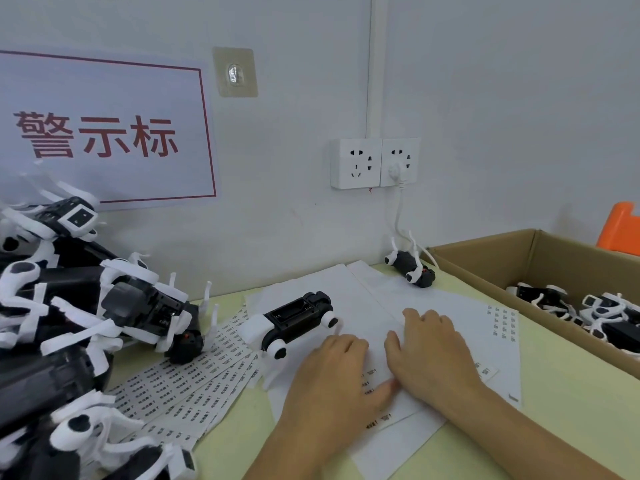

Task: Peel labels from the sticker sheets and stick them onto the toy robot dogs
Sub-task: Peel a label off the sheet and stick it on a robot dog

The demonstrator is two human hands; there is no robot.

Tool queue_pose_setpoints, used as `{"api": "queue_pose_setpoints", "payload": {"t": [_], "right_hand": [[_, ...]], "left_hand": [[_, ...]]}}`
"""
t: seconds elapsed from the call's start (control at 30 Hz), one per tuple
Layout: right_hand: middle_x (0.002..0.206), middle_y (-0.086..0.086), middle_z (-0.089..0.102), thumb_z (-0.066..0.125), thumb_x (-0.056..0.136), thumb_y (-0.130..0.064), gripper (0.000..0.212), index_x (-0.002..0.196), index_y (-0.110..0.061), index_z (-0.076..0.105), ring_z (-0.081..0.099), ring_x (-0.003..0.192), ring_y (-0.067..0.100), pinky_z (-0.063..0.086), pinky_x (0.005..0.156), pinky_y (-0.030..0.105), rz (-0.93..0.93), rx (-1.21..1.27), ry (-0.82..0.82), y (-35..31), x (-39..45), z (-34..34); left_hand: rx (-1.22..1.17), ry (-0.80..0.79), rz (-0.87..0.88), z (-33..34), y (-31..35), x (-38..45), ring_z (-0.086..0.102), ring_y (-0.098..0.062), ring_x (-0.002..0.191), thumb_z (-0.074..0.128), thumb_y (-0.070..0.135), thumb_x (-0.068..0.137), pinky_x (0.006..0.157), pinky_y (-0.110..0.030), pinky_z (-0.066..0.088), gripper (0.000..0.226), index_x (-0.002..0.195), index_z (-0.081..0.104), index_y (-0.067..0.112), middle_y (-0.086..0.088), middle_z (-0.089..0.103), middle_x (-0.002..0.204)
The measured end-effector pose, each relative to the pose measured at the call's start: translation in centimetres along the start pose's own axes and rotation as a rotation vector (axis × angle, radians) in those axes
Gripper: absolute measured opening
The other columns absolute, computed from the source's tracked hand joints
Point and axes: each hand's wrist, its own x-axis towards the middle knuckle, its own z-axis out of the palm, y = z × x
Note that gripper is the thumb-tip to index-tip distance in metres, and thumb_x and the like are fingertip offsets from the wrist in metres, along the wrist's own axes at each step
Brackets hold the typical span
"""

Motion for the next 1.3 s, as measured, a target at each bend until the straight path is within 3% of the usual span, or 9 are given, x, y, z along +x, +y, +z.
{"api": "queue_pose_setpoints", "payload": {"t": [0.23,0.37,0.5,0.6,0.77,0.9,1.03,1.17,1.3], "right_hand": [[0.123,0.005,0.059,0.058,0.090,-0.042,0.055,0.136,-0.013,0.051,0.055,0.110,0.022,0.044,0.079,0.031,0.152,0.390,-0.133,0.5,0.6,-2.0],[0.112,0.020,0.069,0.071,0.079,-0.035,0.052,0.113,0.003,0.064,0.067,0.079,0.023,0.055,0.074,0.042,0.195,0.549,-0.238,1.4,1.2,-3.1],[0.090,0.006,0.078,0.085,0.072,-0.023,0.036,0.102,-0.021,0.067,0.070,0.069,0.023,0.046,0.055,0.029,0.184,0.778,-0.494,2.6,1.2,-3.6],[0.099,0.012,0.077,0.085,0.072,-0.008,0.045,0.112,-0.015,0.066,0.071,0.083,0.031,0.050,0.067,0.038,0.144,0.872,-0.562,2.5,1.3,-3.4],[0.103,0.016,0.076,0.075,0.079,0.004,0.038,0.115,-0.007,0.068,0.073,0.097,0.036,0.059,0.083,0.044,0.094,1.059,-0.607,2.7,1.6,-3.4],[0.109,0.020,0.074,0.068,0.084,0.007,0.032,0.115,-0.003,0.070,0.072,0.100,0.038,0.060,0.084,0.043,0.079,1.221,-0.657,2.5,1.6,-3.1],[0.111,0.022,0.073,0.067,0.085,0.007,0.030,0.114,-0.001,0.070,0.071,0.102,0.039,0.061,0.081,0.043,0.072,1.317,-0.667,2.7,1.9,-2.7],[0.120,0.022,0.069,0.071,0.085,-0.009,0.031,0.116,-0.003,0.073,0.068,0.110,0.036,0.059,0.089,0.042,0.026,1.498,-0.714,2.7,1.9,-2.6],[0.137,0.021,0.060,0.068,0.093,-0.018,0.038,0.128,-0.004,0.065,0.056,0.129,0.035,0.047,0.108,0.041,-0.184,1.621,-0.790,1.9,1.2,-2.7]], "left_hand": [[-0.066,-0.040,-0.077,-0.2,-0.3,0.2,0.033,-0.002,0.133,0.051,0.065,0.091,0.099,-0.021,0.036,0.056,0.133,0.048,0.028,0.019,0.048,0.134],[-0.078,-0.025,-0.105,-0.1,-0.2,0.1,0.029,-0.003,0.141,0.051,0.066,0.089,0.105,-0.024,0.034,0.063,0.142,0.041,0.032,0.018,0.044,0.144],[-0.057,-0.017,-0.125,-0.2,-0.2,0.1,0.037,-0.005,0.133,0.052,0.068,0.086,0.102,-0.025,0.036,0.067,0.142,0.038,0.035,0.017,0.045,0.142],[-0.065,-0.008,-0.121,-0.2,-0.1,0.0,0.039,-0.007,0.132,0.051,0.068,0.086,0.102,-0.026,0.037,0.067,0.142,0.033,0.037,0.016,0.046,0.141],[-0.090,0.032,-0.083,-0.6,0.1,0.0,0.044,-0.008,0.120,0.039,0.069,0.084,0.095,-0.027,0.039,0.061,0.134,0.036,0.034,0.017,0.049,0.129],[0.158,0.097,0.017,-1.1,0.6,0.0,0.051,-0.012,0.107,0.015,0.075,0.077,0.086,-0.030,0.037,0.074,0.124,0.044,0.027,0.012,0.054,0.113],[0.259,0.125,0.022,-1.2,1.2,0.2,0.057,-0.017,0.083,0.015,0.078,0.077,0.065,-0.032,0.034,0.061,0.093,0.040,0.025,0.009,0.047,0.085],[0.115,0.133,-0.106,-1.0,1.1,-0.1,0.050,-0.011,0.082,0.014,0.078,0.074,0.069,-0.030,0.038,0.057,0.088,0.037,0.028,0.013,0.047,0.084],[-0.096,0.219,-0.204,-1.4,0.8,-0.1,0.051,-0.010,0.075,0.035,0.072,0.083,0.065,-0.028,0.039,0.044,0.084,0.038,0.028,0.008,0.050,0.074]]}}
